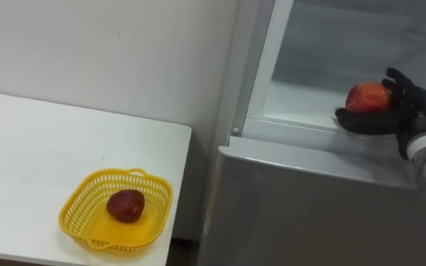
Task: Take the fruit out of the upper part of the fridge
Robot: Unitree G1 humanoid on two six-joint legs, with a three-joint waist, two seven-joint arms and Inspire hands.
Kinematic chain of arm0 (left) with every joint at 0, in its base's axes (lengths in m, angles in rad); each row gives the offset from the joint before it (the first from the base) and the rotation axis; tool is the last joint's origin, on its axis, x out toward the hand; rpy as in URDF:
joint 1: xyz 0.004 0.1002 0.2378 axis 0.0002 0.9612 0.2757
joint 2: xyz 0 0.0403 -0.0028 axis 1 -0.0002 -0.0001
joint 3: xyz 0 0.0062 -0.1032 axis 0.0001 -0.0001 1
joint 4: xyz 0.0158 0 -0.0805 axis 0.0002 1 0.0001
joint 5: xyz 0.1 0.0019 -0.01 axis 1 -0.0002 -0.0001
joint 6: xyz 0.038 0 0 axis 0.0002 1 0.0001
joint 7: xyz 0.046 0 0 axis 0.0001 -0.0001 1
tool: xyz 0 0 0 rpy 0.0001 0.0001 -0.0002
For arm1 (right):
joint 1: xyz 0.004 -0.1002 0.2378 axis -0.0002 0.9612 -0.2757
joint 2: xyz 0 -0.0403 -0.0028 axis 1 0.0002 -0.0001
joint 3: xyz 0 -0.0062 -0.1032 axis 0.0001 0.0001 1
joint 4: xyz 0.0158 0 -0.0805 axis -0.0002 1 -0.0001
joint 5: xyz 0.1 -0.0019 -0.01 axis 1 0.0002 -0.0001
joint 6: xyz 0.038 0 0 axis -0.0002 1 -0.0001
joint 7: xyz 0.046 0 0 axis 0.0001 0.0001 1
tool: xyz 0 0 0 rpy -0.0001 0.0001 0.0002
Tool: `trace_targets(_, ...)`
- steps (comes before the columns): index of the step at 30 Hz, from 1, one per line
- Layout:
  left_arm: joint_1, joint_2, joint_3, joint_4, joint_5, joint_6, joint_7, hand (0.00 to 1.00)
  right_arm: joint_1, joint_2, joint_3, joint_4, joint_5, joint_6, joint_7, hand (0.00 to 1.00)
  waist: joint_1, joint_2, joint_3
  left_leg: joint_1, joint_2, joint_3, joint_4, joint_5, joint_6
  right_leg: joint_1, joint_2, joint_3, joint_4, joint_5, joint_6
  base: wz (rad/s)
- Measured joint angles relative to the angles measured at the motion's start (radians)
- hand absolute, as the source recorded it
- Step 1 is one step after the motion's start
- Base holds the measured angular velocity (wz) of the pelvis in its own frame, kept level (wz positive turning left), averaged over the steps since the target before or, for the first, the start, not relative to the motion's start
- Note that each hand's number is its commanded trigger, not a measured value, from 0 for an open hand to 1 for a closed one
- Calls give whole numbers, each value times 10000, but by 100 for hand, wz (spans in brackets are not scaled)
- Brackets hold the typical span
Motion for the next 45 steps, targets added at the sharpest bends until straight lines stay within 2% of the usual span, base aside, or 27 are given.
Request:
trace_targets(12, -11, 0, -2, 0, -1, 1, -4, 0, -5, 1, 20, -72, -119, -10, -112, 100, 6, -27, 23, -52, 1, -2, 2, -1, -1, -35, 1, -10, -17, 0, 0, 0)
trace_targets(19, -12, 0, -1, -1, -3, -1, 0, 0, -32, -11, 4, -70, -154, -291, -365, 100, 182, -77, 37, -58, 7, -25, -2, 0, -4, -16, 34, -16, -122, 0, 3, 0)
trace_targets(34, -17, -14, 1, -37, -1, -6, 15, 0, -141, -9, -17, -68, -72, -360, -440, 100, 222, -111, 82, -44, 13, -55, -79, -2, -8, -13, 53, -19, -152, -3, 6, 0)
trace_targets(39, -19, -58, 32, -8, 65, -7, 12, 0, -140, 2, -215, -398, 47, -229, -363, 100, 108, -52, 114, -93, 87, -124, -41, -20, -29, 16, 49, -134, -131, -1, 6, 6)
trace_targets(42, 17, -143, 88, -6, 72, -9, 3, 0, -123, 14, -341, -1143, 59, -55, -184, 100, -12, 149, 128, -124, 89, -125, -67, -37, -36, -16, 51, -134, -131, -1, 5, 0)
trace_targets(44, 28, -145, 96, -8, 46, -12, 29, 0, -96, 52, -340, -1671, 184, 35, -57, 100, -44, 334, 44, -117, 88, -125, -68, -32, -37, -15, 50, -135, -147, -2, 4, 0)
trace_targets(45, 28, -145, 97, -7, 24, -20, 49, 0, -96, 71, -341, -1785, 327, 44, -64, 100, -42, 365, 27, -100, 88, -125, -58, -27, -39, -13, 50, -135, -148, -2, 5, 0)
